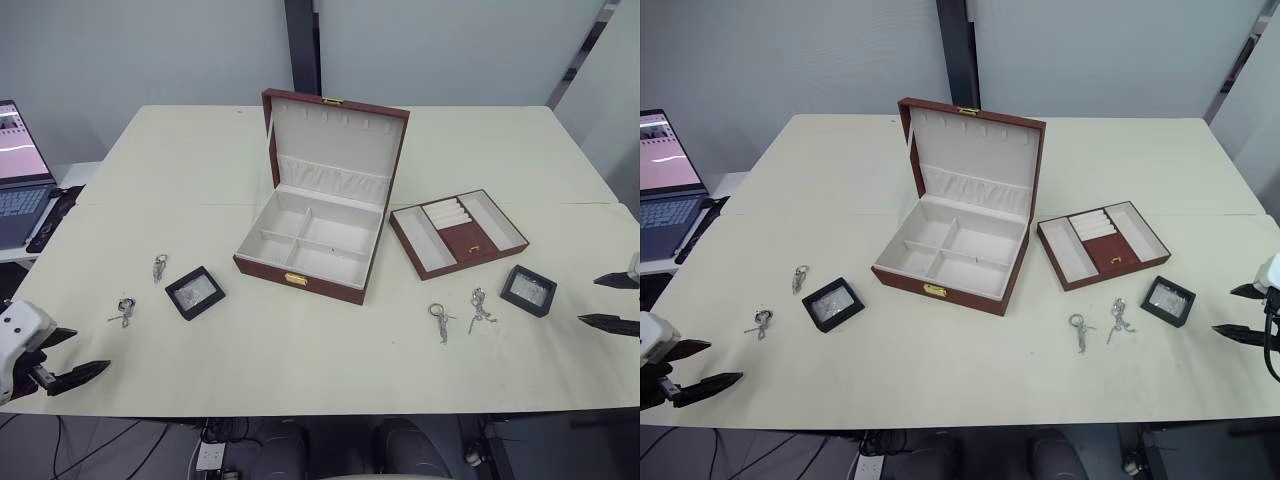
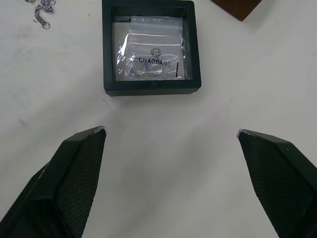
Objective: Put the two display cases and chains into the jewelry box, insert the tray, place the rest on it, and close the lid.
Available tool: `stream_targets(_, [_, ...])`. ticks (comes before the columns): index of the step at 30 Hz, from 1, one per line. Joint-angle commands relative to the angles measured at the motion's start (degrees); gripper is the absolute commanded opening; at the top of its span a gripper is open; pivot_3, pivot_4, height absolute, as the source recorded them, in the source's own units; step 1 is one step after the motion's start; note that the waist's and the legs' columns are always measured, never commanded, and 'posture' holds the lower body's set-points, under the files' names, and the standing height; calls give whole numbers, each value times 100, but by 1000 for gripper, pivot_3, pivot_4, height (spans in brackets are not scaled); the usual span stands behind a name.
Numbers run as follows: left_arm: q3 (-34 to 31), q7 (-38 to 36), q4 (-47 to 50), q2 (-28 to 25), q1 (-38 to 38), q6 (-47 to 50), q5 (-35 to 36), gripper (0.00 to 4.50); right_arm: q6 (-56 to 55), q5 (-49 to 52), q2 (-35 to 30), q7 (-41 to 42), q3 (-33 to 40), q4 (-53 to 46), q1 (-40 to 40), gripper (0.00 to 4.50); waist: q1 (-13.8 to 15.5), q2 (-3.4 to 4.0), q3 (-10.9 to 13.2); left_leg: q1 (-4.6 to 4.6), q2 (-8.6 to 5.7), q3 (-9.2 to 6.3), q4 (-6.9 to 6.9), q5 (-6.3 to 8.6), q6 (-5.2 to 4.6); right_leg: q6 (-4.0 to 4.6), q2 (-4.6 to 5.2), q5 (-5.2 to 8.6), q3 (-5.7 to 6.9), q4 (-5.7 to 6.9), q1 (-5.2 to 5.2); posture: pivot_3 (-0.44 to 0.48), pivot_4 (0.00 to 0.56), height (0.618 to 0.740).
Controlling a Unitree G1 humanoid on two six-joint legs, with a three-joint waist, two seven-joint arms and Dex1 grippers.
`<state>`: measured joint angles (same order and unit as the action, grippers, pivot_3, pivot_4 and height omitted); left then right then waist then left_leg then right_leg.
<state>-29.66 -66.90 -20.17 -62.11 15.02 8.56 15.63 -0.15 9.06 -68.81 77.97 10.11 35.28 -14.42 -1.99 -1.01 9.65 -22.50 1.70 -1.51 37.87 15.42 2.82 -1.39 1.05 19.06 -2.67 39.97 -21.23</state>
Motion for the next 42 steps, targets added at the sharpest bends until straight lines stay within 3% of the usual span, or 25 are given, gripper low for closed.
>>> stream_targets(1, [-196,-26,-74,-94,90,-151,-36,4432,78,81,-94,-2,139,1,-70,4500,0,0,0,0,0,0,0,0,0,0,0,0,0,0,0,0,150,740])
stream_targets(6, [-305,194,-98,26,27,-155,23,4432,-217,6,-122,-200,217,75,0,4500,0,0,0,0,0,-1,1,0,0,0,0,0,1,0,0,0,150,740])
stream_targets(11, [-702,559,337,194,-259,553,496,4432,26,359,-119,-379,699,-215,203,4500,8,-1,0,-4,-1,-4,2,0,0,0,1,0,4,0,1,0,150,740])
stream_targets(15, [-497,839,894,250,-962,1314,873,4432,916,841,197,-876,1066,-1259,127,4500,7,-1,0,-2,0,-9,4,0,0,-1,0,0,4,3,4,0,150,740])
stream_targets(19, [260,985,1110,384,-2087,1620,902,4254,1696,1199,629,-1318,913,-2625,-70,4500,14,-1,0,-7,-1,-18,8,0,1,-1,-3,0,9,4,4,0,150,740])
stream_targets(22, [906,1048,864,509,-2897,1608,649,3519,2147,1225,929,-1629,583,-3372,-237,3910,18,-1,-1,-21,-4,-19,8,0,1,-1,-3,-1,7,3,-8,0,150,740])
stream_targets(26, [1673,1090,135,847,-3949,1408,254,2208,2570,1100,1304,-1935,-33,-4110,-471,2493,25,-1,0,-32,-4,-20,12,-1,1,-1,-14,-1,13,5,-17,0,150,740])
stream_targets(33, [2749,1254,-1628,1641,-5432,734,-675,3,2892,266,2307,-2784,-1370,-4051,-1322,542,22,-5,-1,-36,-7,-20,23,-1,0,-1,-35,-1,12,13,-22,0,150,740])
stream_targets(35, [2898,1246,-2055,1833,-5740,547,-840,0,2973,140,2574,-2920,-1583,-3961,-1503,47,23,-6,0,-41,-10,-24,25,-2,0,-1,-37,-1,14,13,-23,0,150,740])
stream_targets(42, [3225,1033,-2975,2316,-6349,134,-1191,0,2717,-524,3213,-3176,-2288,-3207,-1958,20,19,-8,0,-52,-8,-21,25,-2,1,-1,-35,-1,11,14,-42,0,150,740])
